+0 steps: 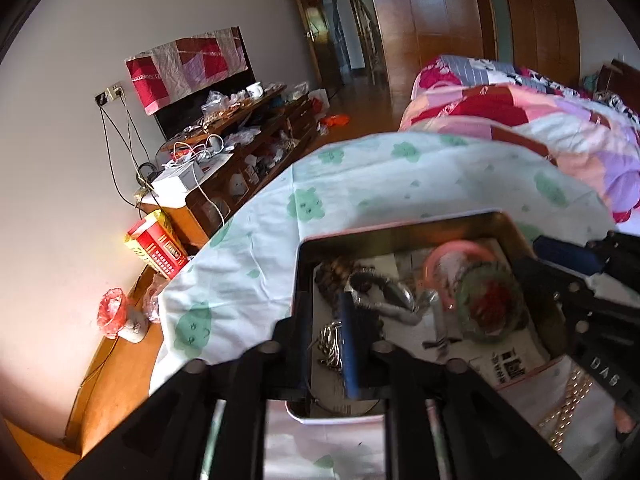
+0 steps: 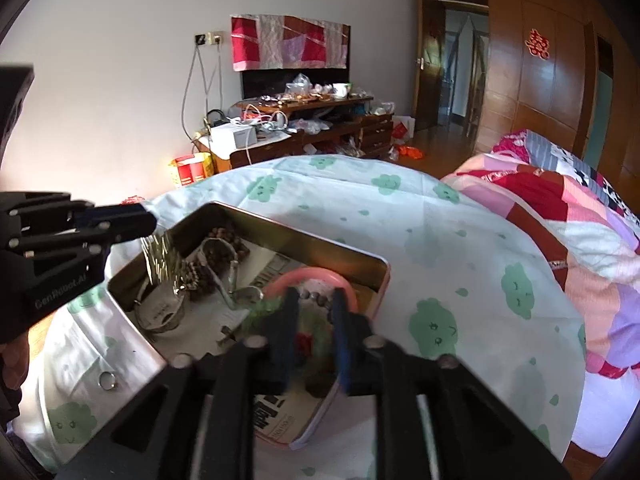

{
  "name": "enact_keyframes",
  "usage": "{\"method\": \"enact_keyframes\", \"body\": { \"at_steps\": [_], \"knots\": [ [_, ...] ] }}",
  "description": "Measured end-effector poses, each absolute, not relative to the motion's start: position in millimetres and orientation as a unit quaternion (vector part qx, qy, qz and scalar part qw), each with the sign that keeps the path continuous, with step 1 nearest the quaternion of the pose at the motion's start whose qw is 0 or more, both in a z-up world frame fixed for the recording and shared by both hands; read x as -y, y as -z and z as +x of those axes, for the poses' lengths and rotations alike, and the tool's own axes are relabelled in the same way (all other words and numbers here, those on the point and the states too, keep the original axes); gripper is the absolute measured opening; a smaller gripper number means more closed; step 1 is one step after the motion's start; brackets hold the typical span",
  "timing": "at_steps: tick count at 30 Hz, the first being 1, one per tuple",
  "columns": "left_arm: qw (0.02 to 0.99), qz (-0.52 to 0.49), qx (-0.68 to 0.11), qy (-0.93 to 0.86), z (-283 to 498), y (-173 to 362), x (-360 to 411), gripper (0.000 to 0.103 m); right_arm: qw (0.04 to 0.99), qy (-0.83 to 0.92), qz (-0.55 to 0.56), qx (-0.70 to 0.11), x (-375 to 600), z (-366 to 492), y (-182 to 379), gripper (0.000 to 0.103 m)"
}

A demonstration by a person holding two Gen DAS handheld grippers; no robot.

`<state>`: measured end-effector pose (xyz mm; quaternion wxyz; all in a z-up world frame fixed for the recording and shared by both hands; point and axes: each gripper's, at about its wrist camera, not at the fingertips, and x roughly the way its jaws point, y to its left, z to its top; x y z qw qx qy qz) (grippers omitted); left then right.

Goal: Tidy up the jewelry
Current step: 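Carry the gold beads into the tin with the left tool while the right tool drops the jade bangle there, then grasp the small silver ring with the left tool while the right tool reaches the pearl strand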

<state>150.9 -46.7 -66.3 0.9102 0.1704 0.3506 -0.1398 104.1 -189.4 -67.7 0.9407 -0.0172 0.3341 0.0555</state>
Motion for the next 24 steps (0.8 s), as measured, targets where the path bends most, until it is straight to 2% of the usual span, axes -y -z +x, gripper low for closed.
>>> {"method": "enact_keyframes", "body": {
  "at_steps": [2,4,20,24],
  "knots": [
    [0.914,0.167,-0.345,0.132,148,68,44,0.062,0.94,-0.053,-0.017,-0.338,191,103,69,0.024],
    [0.919,0.162,-0.337,0.126,144,68,40,0.071,0.939,-0.05,-0.018,-0.34,191,101,70,0.034],
    [0.913,0.135,-0.362,0.128,139,75,31,0.071,0.938,-0.042,-0.003,-0.345,197,88,72,0.039],
    [0.915,0.124,-0.364,0.126,128,71,19,0.071,0.938,-0.042,0.002,-0.344,199,78,71,0.048]
  ]
}}
